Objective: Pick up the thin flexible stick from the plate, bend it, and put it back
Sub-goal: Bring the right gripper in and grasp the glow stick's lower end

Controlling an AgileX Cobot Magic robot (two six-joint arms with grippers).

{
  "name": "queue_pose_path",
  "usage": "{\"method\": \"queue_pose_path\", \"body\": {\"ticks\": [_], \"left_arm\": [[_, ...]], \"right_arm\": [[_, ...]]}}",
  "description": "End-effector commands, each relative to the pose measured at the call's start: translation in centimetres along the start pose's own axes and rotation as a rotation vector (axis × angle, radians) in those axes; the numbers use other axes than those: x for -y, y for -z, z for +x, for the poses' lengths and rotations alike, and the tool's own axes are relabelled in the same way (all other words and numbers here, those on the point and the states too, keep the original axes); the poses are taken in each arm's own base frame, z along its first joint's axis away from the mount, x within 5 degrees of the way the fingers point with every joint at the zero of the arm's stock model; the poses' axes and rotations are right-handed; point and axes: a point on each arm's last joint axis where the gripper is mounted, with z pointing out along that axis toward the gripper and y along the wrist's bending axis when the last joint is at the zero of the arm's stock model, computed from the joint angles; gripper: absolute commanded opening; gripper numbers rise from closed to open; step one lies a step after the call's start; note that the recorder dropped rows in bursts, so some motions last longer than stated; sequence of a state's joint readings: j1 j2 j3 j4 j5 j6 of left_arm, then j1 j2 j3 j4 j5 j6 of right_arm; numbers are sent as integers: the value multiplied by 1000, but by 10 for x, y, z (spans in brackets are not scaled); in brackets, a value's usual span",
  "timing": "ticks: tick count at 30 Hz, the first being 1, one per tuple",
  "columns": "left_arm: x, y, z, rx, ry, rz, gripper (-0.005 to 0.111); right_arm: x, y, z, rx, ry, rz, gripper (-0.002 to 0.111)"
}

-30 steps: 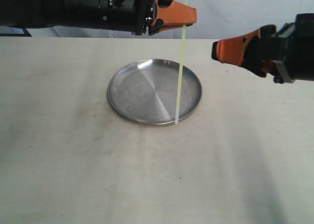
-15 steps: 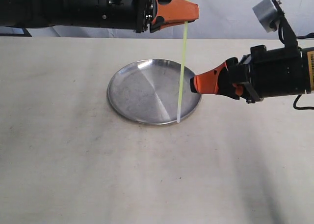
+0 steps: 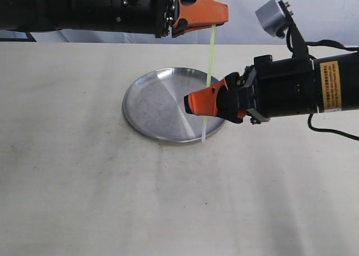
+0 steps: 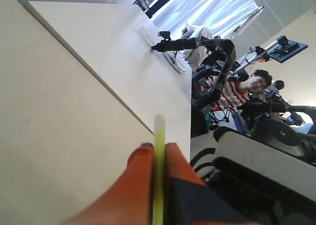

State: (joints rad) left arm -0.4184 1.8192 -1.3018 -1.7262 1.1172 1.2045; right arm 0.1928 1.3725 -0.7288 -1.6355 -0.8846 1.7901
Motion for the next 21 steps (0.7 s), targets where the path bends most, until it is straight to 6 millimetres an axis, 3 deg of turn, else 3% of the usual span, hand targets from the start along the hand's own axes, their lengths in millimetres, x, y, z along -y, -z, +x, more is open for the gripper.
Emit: {"method": "queue_pose_path", "body": {"ticks": [1, 3, 7, 16, 21], "left_arm": [[7, 0, 0, 3, -4, 36, 0], [7, 0, 0, 3, -4, 36, 0], [7, 0, 0, 3, -4, 36, 0], [-3, 1, 4, -36, -16, -67, 0], [-13, 2, 6, -65, -26, -181, 0]], "right_arm": [[-1, -7, -1, 17, 18, 64, 47], [-3, -9, -1, 13, 24, 69, 39], [-2, -10, -1, 14, 26, 83, 0], [8, -5, -7, 78, 15, 231, 0], [0, 0, -10, 93, 100, 218, 0]]}}
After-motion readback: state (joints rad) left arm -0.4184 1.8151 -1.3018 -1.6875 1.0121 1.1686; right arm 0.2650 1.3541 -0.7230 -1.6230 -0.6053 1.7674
